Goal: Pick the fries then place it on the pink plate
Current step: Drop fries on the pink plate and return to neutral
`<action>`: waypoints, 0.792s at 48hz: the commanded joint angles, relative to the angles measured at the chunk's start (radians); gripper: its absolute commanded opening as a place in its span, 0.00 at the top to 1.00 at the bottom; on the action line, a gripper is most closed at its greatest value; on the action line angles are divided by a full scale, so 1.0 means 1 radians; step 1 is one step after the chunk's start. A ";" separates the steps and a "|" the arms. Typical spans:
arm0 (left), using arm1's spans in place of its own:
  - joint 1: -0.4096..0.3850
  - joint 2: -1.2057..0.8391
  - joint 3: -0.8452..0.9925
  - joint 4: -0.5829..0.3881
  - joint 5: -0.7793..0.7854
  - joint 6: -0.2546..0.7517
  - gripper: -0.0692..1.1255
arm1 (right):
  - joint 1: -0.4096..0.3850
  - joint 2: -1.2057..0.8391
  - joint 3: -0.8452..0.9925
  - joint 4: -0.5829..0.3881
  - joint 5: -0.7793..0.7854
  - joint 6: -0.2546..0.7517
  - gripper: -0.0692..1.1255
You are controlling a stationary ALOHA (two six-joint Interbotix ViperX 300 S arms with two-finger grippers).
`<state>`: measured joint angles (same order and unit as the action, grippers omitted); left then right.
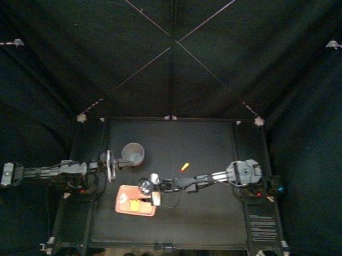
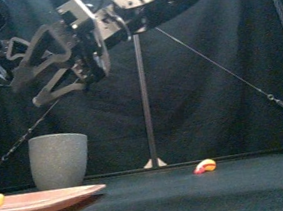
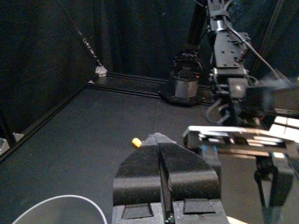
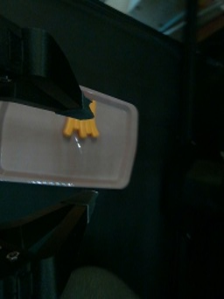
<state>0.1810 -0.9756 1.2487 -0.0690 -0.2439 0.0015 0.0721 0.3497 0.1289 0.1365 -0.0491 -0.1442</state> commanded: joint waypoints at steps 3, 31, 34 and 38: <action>0.002 0.000 -0.014 -0.003 -0.005 0.002 0.94 | -0.012 -0.189 0.221 0.028 -0.268 0.000 0.13; 0.002 -0.005 -0.012 0.006 -0.011 0.002 0.94 | -0.132 -0.494 0.701 0.009 -0.673 -0.011 0.13; 0.000 -0.005 -0.009 0.005 -0.011 0.002 0.94 | -0.143 -0.509 0.713 -0.008 -0.673 -0.009 0.13; 0.000 -0.005 -0.008 0.006 -0.009 0.002 0.94 | -0.149 -0.522 0.724 -0.023 -0.673 -0.008 0.13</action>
<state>0.1810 -0.9817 1.2548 -0.0660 -0.2470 0.0015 -0.0706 -0.1304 0.8544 0.1243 -0.7133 -0.1549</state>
